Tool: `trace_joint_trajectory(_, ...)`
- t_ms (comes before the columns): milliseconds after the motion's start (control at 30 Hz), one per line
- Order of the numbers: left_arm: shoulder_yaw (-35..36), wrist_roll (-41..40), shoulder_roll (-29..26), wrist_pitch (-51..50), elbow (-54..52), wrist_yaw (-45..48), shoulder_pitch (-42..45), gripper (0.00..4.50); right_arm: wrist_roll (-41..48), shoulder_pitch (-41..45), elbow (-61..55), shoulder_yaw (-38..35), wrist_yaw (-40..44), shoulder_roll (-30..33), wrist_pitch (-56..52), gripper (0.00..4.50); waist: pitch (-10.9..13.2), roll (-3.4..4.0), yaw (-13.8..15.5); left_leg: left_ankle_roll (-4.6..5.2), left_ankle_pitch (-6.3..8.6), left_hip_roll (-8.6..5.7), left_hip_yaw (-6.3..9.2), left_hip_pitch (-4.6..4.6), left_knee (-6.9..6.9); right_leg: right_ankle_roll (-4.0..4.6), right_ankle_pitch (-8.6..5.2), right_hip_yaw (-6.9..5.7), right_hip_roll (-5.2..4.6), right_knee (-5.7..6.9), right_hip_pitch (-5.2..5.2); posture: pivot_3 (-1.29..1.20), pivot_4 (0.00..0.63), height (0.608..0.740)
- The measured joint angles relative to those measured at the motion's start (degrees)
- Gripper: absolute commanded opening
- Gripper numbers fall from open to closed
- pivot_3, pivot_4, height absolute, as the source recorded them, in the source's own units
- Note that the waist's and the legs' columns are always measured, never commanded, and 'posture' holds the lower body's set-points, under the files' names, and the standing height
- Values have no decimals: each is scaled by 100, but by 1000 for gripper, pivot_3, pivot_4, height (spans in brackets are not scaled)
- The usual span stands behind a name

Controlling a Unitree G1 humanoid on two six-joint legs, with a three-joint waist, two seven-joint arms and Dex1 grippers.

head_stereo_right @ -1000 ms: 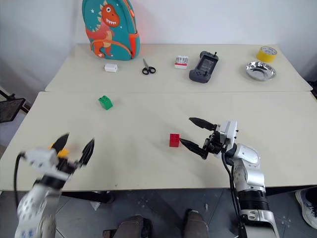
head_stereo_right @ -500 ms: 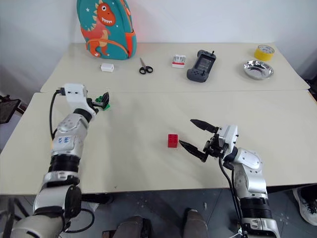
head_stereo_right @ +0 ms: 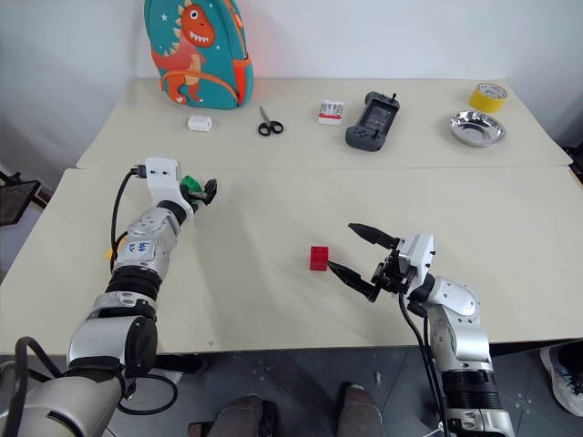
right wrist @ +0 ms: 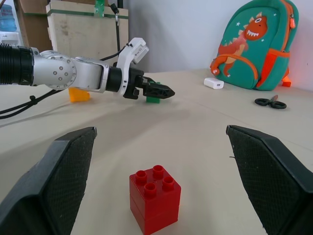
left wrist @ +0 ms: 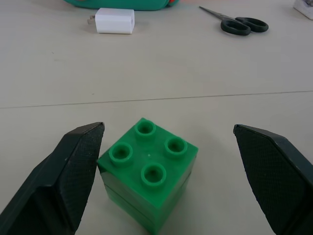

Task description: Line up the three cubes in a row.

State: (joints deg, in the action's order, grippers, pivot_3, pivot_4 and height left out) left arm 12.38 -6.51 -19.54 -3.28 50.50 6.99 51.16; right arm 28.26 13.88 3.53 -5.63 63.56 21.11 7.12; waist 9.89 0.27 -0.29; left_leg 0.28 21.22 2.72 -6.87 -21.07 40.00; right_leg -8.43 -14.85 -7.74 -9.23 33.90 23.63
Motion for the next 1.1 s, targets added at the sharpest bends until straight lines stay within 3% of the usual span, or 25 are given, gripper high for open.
trace_joint_trajectory(267,-51,-11,-1,-260,-618,235,-469,1854,-8,40,21,75,-18,0,2,4500,0,0,-7,0,0,0,1,1,1,0,0,0,0,3,0,0,150,740)
trace_joint_trajectory(300,-66,-15,-5,-380,-858,289,-587,1729,-11,44,25,85,-18,0,3,4500,0,0,-5,0,0,0,1,1,1,0,0,1,0,3,0,0,150,740)
trace_joint_trajectory(667,-220,-507,-378,-1142,-3129,1715,-1921,1721,-40,41,27,205,-24,0,1,4500,0,0,2,0,0,1,2,1,5,0,0,3,0,6,0,0,150,740)
trace_joint_trajectory(833,-793,-1026,-1345,-693,-3899,4357,-2260,1721,-37,-119,-74,215,-42,90,-43,4500,0,1,24,-1,0,1,1,0,5,0,0,3,0,4,1,0,150,740)
trace_joint_trajectory(967,-1373,-1045,-1544,-41,-3631,5861,-1975,1721,49,-379,-243,174,62,382,-256,4500,0,1,47,-1,0,1,-3,0,11,0,0,6,0,1,-3,0,150,740)
trace_joint_trajectory(1100,-1796,-774,-1166,642,-2650,6435,-1390,1721,210,-596,-429,55,213,796,-571,4500,0,1,25,0,1,0,-5,0,10,0,0,6,0,0,-3,0,150,740)
